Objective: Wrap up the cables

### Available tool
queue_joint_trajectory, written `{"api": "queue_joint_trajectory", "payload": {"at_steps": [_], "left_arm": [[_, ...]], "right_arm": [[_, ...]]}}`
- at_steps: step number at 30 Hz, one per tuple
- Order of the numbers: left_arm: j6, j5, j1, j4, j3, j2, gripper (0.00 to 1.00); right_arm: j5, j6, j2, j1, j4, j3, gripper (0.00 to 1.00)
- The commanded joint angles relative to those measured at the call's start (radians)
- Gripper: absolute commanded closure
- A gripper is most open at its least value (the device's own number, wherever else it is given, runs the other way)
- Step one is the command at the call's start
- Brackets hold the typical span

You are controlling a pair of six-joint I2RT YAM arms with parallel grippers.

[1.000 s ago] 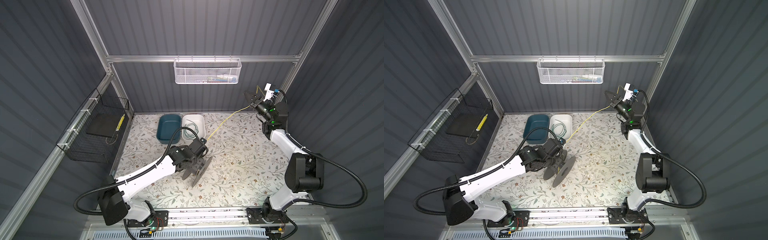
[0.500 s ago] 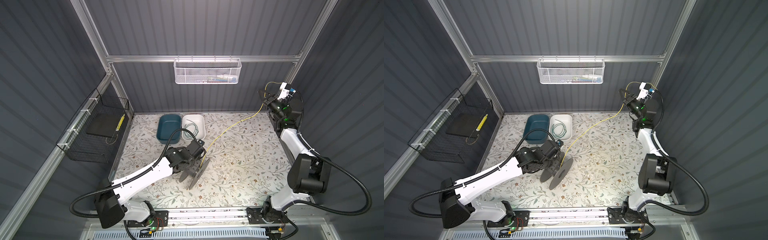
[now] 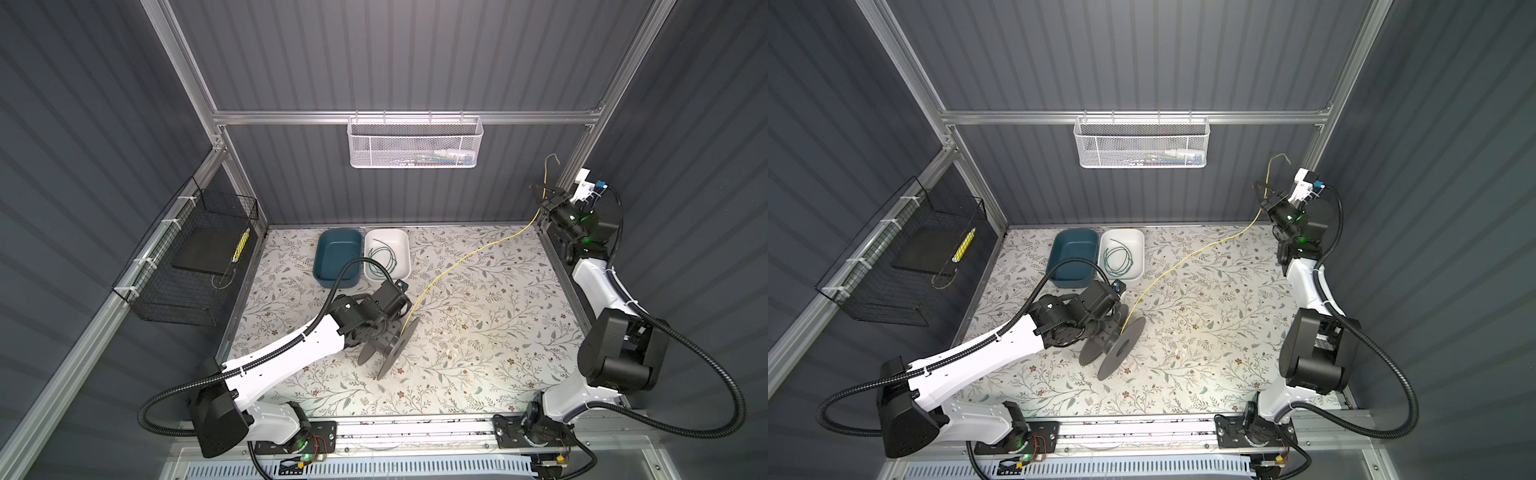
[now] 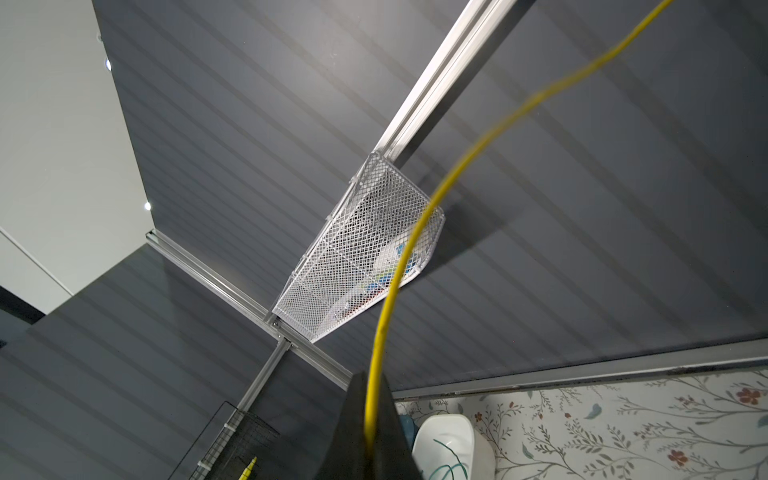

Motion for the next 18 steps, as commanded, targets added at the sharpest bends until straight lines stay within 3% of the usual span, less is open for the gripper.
{"api": "queue_joint_trajectory", "payload": {"at_steps": [1, 7, 12, 18], "left_arm": [[0.016, -0.052, -0.005, -0.128, 0.010, -0.044, 1.00], [0.042, -0.133, -0.004, -0.250, 0.022, -0.150, 1.00], [0.050, -0.122, -0.004, -0.319, 0.049, -0.213, 1.00], [0.081, -0.095, -0.005, -0.360, 0.097, -0.281, 1.00]], "right_arm": [[0.042, -0.056, -0.035, -0.017, -0.042, 0.010, 1.00], [0.195, -0.174, -0.061, -0.017, -0.136, -0.006, 1.00], [0.320, -0.221, -0.069, -0.017, -0.162, -0.037, 1.00], [0.365, -0.261, -0.028, -0.013, -0.172, -0.056, 1.00]]}}
